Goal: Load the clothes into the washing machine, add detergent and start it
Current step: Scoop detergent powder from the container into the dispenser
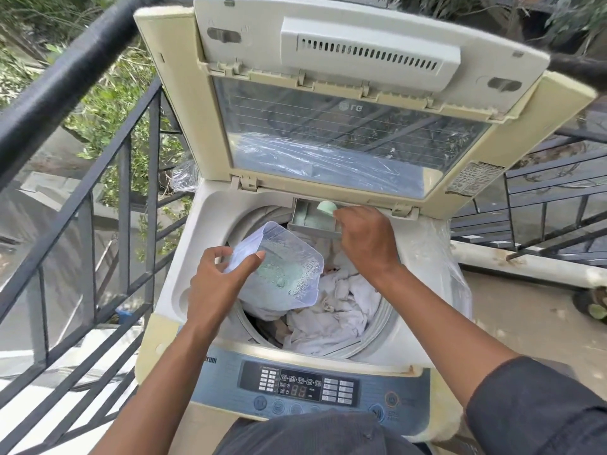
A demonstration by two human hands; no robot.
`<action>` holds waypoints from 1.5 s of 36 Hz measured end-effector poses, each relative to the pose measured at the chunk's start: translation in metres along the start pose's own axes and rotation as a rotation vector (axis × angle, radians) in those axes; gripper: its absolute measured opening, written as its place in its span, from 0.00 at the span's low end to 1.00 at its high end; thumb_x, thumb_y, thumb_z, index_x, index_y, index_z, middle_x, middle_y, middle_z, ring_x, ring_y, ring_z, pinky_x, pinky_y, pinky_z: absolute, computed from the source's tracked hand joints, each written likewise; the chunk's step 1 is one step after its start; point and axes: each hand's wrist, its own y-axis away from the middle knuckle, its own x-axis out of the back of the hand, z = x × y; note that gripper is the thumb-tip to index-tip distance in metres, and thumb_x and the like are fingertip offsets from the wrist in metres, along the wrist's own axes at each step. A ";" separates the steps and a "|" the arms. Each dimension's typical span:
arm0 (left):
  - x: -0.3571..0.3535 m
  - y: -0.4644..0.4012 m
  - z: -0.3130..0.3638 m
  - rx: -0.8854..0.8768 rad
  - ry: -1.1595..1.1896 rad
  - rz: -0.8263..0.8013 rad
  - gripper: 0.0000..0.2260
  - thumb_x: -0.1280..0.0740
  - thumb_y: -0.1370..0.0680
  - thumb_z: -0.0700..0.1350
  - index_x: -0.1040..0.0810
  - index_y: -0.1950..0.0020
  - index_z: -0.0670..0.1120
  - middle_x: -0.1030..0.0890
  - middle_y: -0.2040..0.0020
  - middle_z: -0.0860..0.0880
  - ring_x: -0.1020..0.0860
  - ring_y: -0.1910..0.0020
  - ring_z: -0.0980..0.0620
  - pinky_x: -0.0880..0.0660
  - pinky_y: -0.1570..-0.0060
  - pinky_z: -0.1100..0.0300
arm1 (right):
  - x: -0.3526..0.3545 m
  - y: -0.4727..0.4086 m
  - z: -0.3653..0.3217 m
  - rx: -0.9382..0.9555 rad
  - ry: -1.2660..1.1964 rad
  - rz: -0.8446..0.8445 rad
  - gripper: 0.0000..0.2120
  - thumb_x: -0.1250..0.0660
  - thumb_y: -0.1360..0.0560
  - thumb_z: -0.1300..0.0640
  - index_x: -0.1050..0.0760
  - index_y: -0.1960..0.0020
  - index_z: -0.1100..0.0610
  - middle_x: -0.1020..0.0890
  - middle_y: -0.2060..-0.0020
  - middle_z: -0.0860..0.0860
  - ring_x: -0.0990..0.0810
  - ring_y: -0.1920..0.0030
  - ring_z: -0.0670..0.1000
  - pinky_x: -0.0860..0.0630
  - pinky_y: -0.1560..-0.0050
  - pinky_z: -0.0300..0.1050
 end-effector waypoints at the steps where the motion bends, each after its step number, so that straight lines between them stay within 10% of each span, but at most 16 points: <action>1: 0.000 0.000 -0.001 -0.004 -0.009 -0.005 0.36 0.26 0.40 0.75 0.25 0.38 0.60 0.19 0.35 0.53 0.20 0.36 0.47 0.22 0.47 0.44 | 0.006 0.003 -0.003 -0.006 -0.007 0.041 0.11 0.32 0.28 0.71 0.15 0.52 0.60 0.14 0.63 0.55 0.18 0.63 0.60 0.20 0.63 0.53; 8: 0.008 -0.004 -0.006 0.000 -0.031 -0.020 0.32 0.24 0.40 0.75 0.23 0.43 0.61 0.16 0.37 0.50 0.19 0.39 0.49 0.23 0.38 0.44 | 0.041 0.032 -0.034 0.101 -0.247 0.180 0.07 0.26 0.25 0.68 0.14 0.50 0.60 0.13 0.59 0.53 0.16 0.60 0.56 0.20 0.58 0.52; 12: 0.011 -0.008 -0.006 -0.019 -0.057 -0.050 0.32 0.25 0.40 0.77 0.23 0.44 0.62 0.14 0.40 0.49 0.17 0.41 0.48 0.20 0.49 0.49 | 0.028 0.042 -0.043 0.166 -0.357 0.028 0.03 0.26 0.24 0.63 0.14 0.52 0.58 0.12 0.60 0.51 0.15 0.61 0.55 0.19 0.59 0.52; 31: 0.009 -0.011 0.015 -0.121 -0.243 -0.159 0.32 0.25 0.43 0.77 0.23 0.48 0.59 0.15 0.51 0.50 0.17 0.51 0.48 0.18 0.46 0.43 | -0.012 0.037 -0.055 0.459 -0.104 -0.348 0.12 0.29 0.32 0.74 0.20 0.56 0.58 0.21 0.66 0.53 0.24 0.65 0.57 0.24 0.70 0.53; 41: 0.012 -0.012 0.014 -0.128 -0.145 -0.090 0.28 0.23 0.40 0.74 0.24 0.52 0.57 0.15 0.51 0.51 0.17 0.50 0.48 0.18 0.49 0.41 | 0.005 0.051 -0.070 0.257 -0.032 -0.598 0.12 0.35 0.37 0.75 0.23 0.60 0.62 0.23 0.68 0.57 0.22 0.65 0.61 0.33 0.69 0.48; 54: 0.005 0.002 0.017 -0.202 -0.213 -0.058 0.28 0.25 0.38 0.74 0.30 0.55 0.56 0.20 0.62 0.51 0.24 0.66 0.48 0.27 0.61 0.51 | 0.005 0.047 -0.080 -0.339 -0.328 -0.599 0.12 0.30 0.31 0.67 0.13 0.57 0.53 0.12 0.57 0.48 0.14 0.52 0.51 0.18 0.50 0.44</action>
